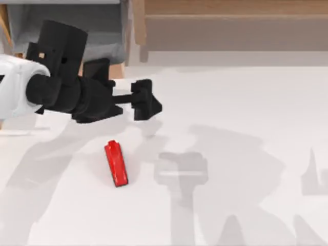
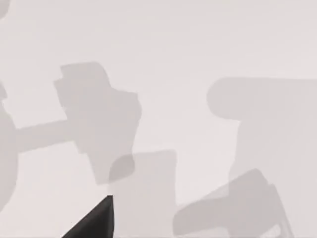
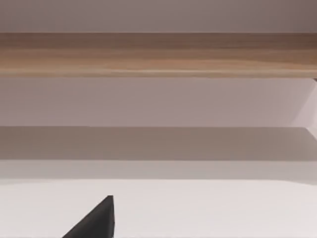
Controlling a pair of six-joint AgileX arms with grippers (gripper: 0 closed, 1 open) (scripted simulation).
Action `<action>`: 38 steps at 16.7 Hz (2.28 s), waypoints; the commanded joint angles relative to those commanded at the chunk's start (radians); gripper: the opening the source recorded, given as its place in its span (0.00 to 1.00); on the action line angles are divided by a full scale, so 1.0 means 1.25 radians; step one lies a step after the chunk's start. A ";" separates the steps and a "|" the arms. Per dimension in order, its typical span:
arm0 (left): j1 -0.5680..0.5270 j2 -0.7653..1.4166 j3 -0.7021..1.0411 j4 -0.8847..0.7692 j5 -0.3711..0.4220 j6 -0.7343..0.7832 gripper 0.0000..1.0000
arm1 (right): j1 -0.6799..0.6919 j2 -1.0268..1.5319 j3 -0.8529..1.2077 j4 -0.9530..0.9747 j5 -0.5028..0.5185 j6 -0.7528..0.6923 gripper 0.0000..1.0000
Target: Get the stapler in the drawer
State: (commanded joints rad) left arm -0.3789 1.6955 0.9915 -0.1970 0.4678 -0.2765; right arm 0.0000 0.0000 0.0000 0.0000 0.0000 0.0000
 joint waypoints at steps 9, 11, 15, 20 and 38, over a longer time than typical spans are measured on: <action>-0.062 0.044 0.118 -0.256 -0.148 -0.248 1.00 | 0.000 0.000 0.000 0.000 0.000 0.000 1.00; -0.085 0.055 0.146 -0.312 -0.177 -0.291 1.00 | 0.000 0.000 0.000 0.000 0.000 0.000 1.00; -0.118 0.092 0.210 -0.438 -0.259 -0.372 1.00 | 0.000 0.000 0.000 0.000 0.000 0.000 1.00; -0.139 0.135 0.287 -0.584 -0.378 -0.442 1.00 | 0.000 0.000 0.000 0.000 0.000 0.000 1.00; -0.138 0.231 0.220 -0.468 -0.434 -0.443 1.00 | 0.000 0.000 0.000 0.000 0.000 0.000 1.00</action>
State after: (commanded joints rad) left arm -0.5517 1.9848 1.2670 -0.7816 -0.0743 -0.8308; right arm 0.0000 0.0000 0.0000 0.0000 0.0000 0.0000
